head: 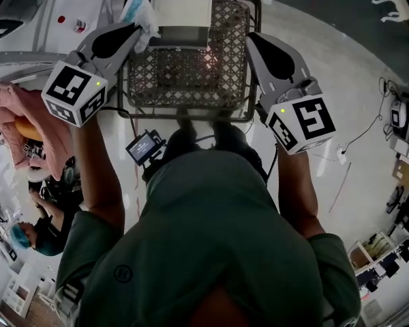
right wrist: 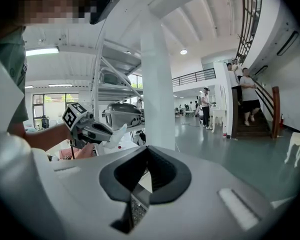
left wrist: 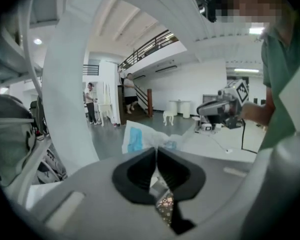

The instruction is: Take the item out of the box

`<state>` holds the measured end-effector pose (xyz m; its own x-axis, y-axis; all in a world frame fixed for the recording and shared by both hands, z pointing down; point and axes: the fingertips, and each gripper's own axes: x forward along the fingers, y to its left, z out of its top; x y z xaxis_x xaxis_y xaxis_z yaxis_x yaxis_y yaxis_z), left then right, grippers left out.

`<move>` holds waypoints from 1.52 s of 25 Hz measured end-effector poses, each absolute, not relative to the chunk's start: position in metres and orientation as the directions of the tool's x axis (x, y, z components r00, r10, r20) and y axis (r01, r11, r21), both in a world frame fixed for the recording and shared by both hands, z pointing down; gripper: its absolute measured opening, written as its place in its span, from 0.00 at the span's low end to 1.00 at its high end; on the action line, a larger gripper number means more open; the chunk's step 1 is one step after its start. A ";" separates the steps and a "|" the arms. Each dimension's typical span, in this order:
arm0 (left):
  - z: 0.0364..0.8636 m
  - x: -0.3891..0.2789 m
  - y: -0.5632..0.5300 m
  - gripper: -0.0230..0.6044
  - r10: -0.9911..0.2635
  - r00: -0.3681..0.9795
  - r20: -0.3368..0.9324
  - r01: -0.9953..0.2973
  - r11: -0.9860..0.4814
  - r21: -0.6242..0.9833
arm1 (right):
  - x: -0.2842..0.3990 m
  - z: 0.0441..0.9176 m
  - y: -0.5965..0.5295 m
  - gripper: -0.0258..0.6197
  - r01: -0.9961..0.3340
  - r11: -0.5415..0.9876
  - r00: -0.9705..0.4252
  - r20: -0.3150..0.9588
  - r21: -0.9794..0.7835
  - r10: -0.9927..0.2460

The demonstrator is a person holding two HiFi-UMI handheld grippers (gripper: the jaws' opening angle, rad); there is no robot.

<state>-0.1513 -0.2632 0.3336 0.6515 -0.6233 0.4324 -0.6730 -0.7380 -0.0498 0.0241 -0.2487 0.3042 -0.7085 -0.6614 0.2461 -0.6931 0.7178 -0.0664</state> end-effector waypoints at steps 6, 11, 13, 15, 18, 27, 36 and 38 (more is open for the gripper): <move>0.285 -0.151 -0.236 0.05 -0.656 0.665 0.357 -0.667 -0.736 -0.112 | 0.024 0.280 -0.236 0.05 -0.692 0.720 -0.711 0.205 -0.040 -0.672; 0.253 -0.171 -0.219 0.05 -0.686 0.661 0.304 -0.684 -0.717 -0.134 | 0.005 0.260 -0.229 0.05 -0.687 0.726 -0.717 0.184 -0.025 -0.672; 0.241 -0.177 -0.210 0.05 -0.704 0.653 0.279 -0.695 -0.703 -0.149 | 0.002 0.252 -0.224 0.05 -0.685 0.729 -0.720 0.170 -0.015 -0.673; 0.233 -0.179 -0.206 0.05 -0.714 0.651 0.258 -0.700 -0.696 -0.162 | 0.001 0.247 -0.223 0.05 -0.683 0.730 -0.721 0.161 -0.007 -0.674; 0.222 -0.178 -0.205 0.05 -0.722 0.651 0.235 -0.702 -0.690 -0.176 | 0.001 0.241 -0.228 0.05 -0.680 0.734 -0.725 0.152 0.004 -0.672; 0.193 -0.190 -0.180 0.05 -0.746 0.650 0.146 -0.722 -0.666 -0.186 | -0.011 0.220 -0.216 0.05 -0.664 0.747 -0.740 0.118 0.025 -0.662; 0.173 -0.186 -0.173 0.05 -0.740 0.665 0.104 -0.716 -0.671 -0.195 | -0.013 0.203 -0.216 0.05 -0.647 0.761 -0.755 0.100 0.045 -0.648; 0.169 -0.185 -0.171 0.05 -0.739 0.666 0.102 -0.713 -0.671 -0.203 | -0.015 0.199 -0.215 0.05 -0.642 0.765 -0.759 0.096 0.051 -0.643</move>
